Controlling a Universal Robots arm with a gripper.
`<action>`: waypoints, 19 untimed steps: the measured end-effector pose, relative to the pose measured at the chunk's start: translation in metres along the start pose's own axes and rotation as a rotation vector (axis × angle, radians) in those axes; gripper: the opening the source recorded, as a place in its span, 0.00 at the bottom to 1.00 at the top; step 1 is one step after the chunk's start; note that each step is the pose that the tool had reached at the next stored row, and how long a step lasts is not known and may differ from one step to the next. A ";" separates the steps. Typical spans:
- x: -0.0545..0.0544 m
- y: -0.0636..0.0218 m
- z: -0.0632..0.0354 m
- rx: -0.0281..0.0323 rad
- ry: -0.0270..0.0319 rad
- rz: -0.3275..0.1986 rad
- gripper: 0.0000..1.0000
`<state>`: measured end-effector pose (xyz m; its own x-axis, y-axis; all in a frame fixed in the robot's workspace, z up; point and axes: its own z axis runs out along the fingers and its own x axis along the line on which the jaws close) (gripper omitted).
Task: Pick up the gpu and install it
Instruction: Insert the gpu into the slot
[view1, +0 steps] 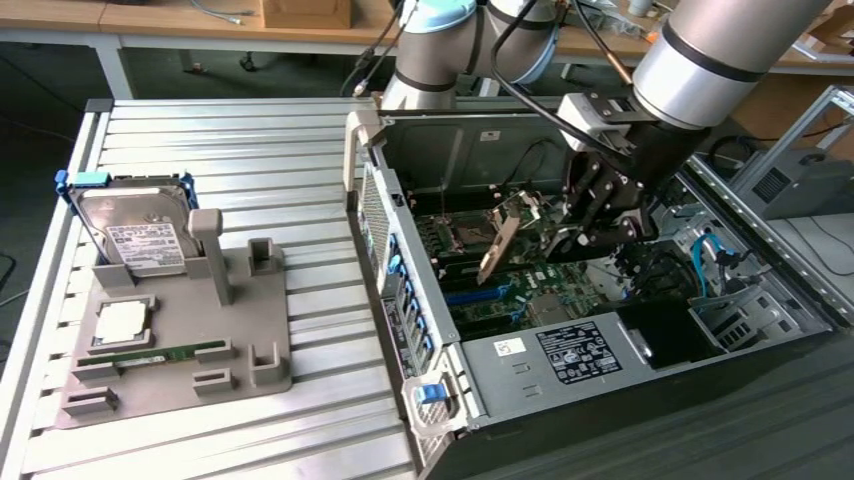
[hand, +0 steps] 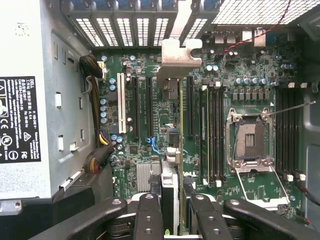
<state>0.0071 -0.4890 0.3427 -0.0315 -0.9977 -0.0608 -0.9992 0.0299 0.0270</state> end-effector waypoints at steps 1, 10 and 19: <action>0.000 0.0000 0.0002 0.0000 0.0000 0.000 0.27; 0.002 0.0004 0.0026 0.0000 -0.0001 0.000 0.27; 0.004 0.0007 0.0046 -0.0001 0.0000 0.000 0.27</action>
<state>0.0061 -0.4927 0.3378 -0.0313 -0.9977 -0.0608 -0.9992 0.0297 0.0270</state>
